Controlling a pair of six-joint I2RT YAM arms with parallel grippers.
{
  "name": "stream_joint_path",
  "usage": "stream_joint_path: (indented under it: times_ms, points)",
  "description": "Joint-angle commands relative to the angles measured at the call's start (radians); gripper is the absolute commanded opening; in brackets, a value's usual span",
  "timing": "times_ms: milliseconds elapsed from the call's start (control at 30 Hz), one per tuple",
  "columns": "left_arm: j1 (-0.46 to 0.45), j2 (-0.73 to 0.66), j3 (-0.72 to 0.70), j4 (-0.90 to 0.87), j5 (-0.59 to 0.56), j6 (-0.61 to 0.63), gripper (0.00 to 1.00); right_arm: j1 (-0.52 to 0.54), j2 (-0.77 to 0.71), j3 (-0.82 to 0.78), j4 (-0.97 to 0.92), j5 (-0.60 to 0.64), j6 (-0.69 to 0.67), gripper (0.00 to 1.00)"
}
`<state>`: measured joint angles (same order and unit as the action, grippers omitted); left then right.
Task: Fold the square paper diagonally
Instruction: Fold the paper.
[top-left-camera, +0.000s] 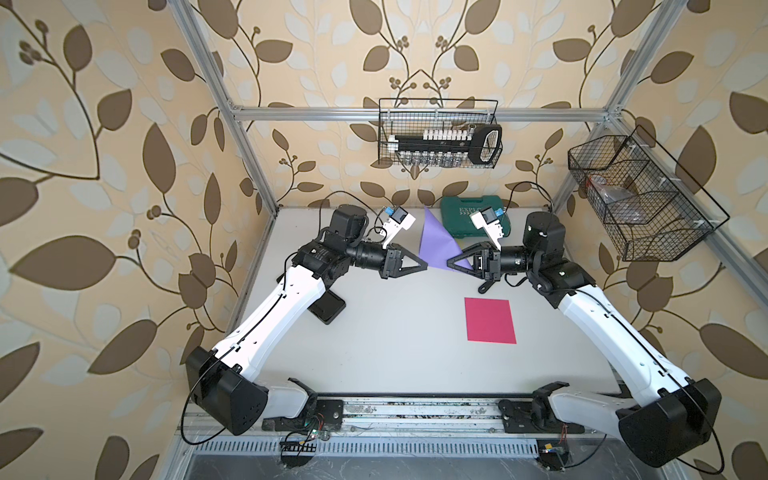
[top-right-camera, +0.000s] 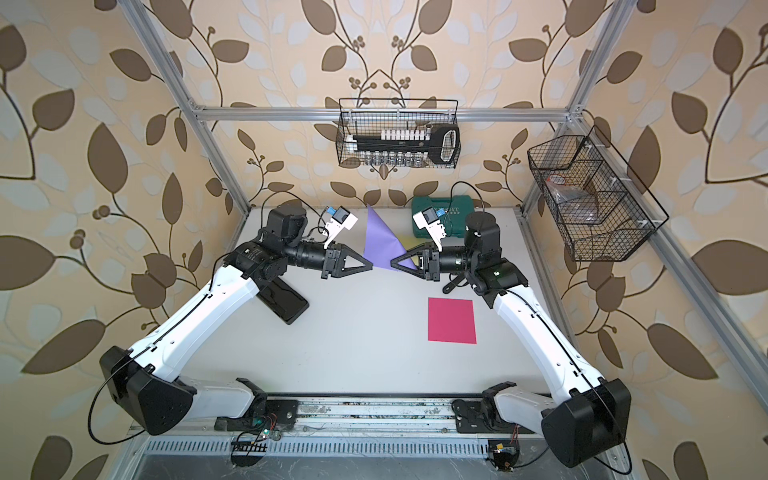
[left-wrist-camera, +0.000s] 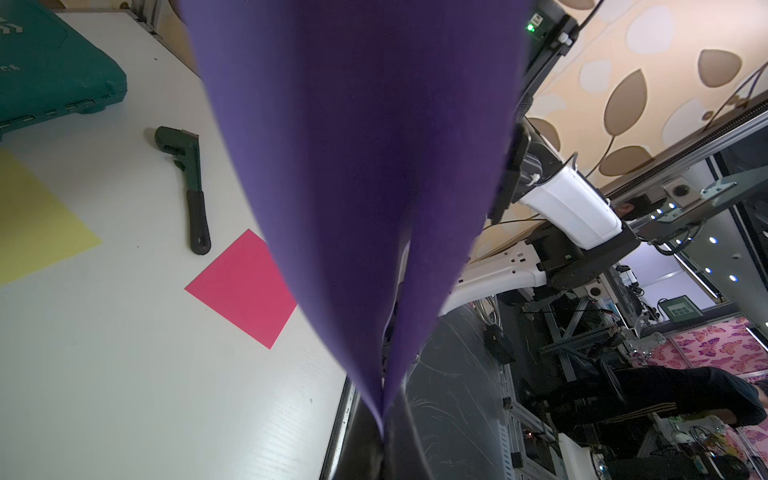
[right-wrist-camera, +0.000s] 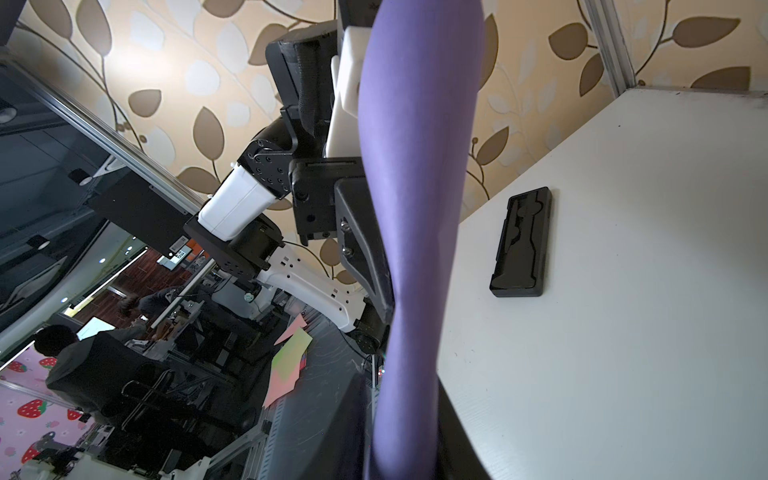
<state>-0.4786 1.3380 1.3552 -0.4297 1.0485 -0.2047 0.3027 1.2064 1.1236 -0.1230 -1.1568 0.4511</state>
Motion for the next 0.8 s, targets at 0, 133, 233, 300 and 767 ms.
stream_joint_path:
  times_ms: [0, 133, 233, 300, 767]
  points:
    - [-0.006, -0.001, 0.035, 0.003, 0.027, 0.029, 0.03, -0.001, -0.007, 0.018, 0.001, -0.023, -0.005, 0.24]
    - [-0.006, 0.004, 0.034, 0.019, 0.033, 0.007, 0.18, -0.002, -0.015, 0.010, 0.001, -0.011, -0.004, 0.18]
    - [-0.006, 0.000, 0.036, 0.014, 0.021, 0.002, 0.29, -0.001, -0.016, 0.002, 0.012, -0.004, 0.004, 0.16]
    - [-0.005, -0.008, 0.035, 0.015, 0.013, -0.001, 0.33, -0.002, -0.017, -0.004, 0.023, 0.002, 0.011, 0.13]
    - [0.168, -0.098, -0.051, 0.185, 0.089, -0.177, 0.46, -0.007, -0.010, -0.015, 0.098, 0.010, 0.076, 0.10]
